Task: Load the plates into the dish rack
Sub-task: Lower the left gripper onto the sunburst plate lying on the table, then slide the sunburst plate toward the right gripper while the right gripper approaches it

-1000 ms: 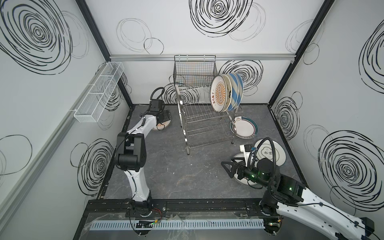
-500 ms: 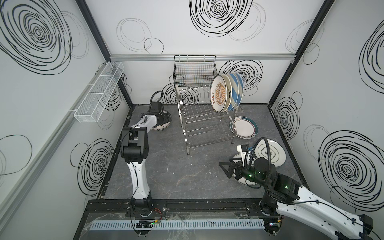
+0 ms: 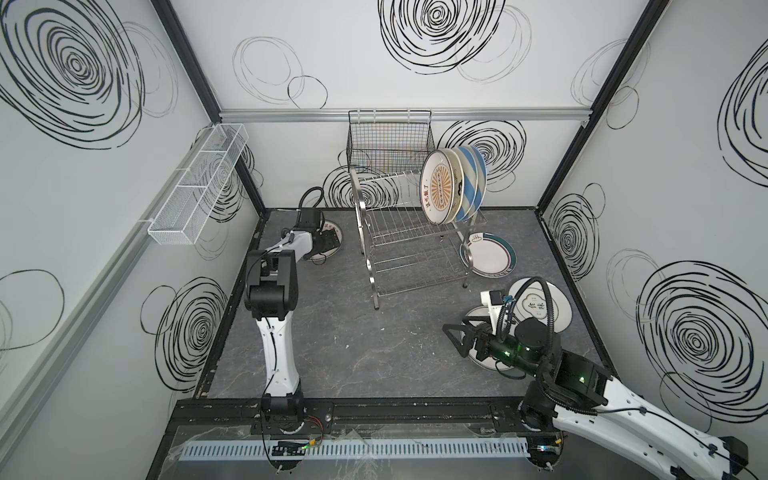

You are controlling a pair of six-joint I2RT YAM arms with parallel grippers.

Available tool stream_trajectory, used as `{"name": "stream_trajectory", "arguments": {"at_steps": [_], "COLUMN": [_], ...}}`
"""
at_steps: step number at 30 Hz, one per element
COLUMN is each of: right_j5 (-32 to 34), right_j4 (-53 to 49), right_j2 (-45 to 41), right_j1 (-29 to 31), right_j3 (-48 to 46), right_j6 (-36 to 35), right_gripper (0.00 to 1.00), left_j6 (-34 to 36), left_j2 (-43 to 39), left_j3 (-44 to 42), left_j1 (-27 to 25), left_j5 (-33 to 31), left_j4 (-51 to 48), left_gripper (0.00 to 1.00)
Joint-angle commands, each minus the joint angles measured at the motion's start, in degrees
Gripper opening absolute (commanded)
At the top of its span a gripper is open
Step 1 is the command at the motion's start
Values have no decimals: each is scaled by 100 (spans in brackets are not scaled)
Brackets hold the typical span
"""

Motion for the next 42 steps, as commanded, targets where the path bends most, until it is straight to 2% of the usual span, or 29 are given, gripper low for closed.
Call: {"name": "stream_trajectory", "arguments": {"at_steps": [1, 6, 11, 18, 24, 36, 42], "right_j5": [122, 38, -329, -371, -582, -381, -289], "right_j4": [-224, -319, -425, -607, -438, -396, -505], "right_j2": [-112, -235, -209, -151, -238, -780, -952], "right_j1": [34, 35, 37, 34, 39, 41, 34], "right_j3": [237, 268, 392, 525, 410, 254, 245], "right_j6": [99, 170, 237, 82, 95, 39, 84], "right_gripper": [100, 100, 100, 100, 100, 100, 100], "left_j6": [33, -51, -163, -564, -621, -848, -1229], "left_j2": [180, -44, -427, -813, -1364, -3081, -3954], "left_j3": [155, -119, -694, -1444, -2159, -4083, -4850], "left_j1": [-59, -87, -73, -85, -163, -541, -1189], "left_j5": [-102, -149, 54, 383, 533, 359, 188], "left_j4": [-256, -536, -373, -234, -111, 26, 120], "left_gripper": [96, 96, 96, 96, 96, 96, 96]}}
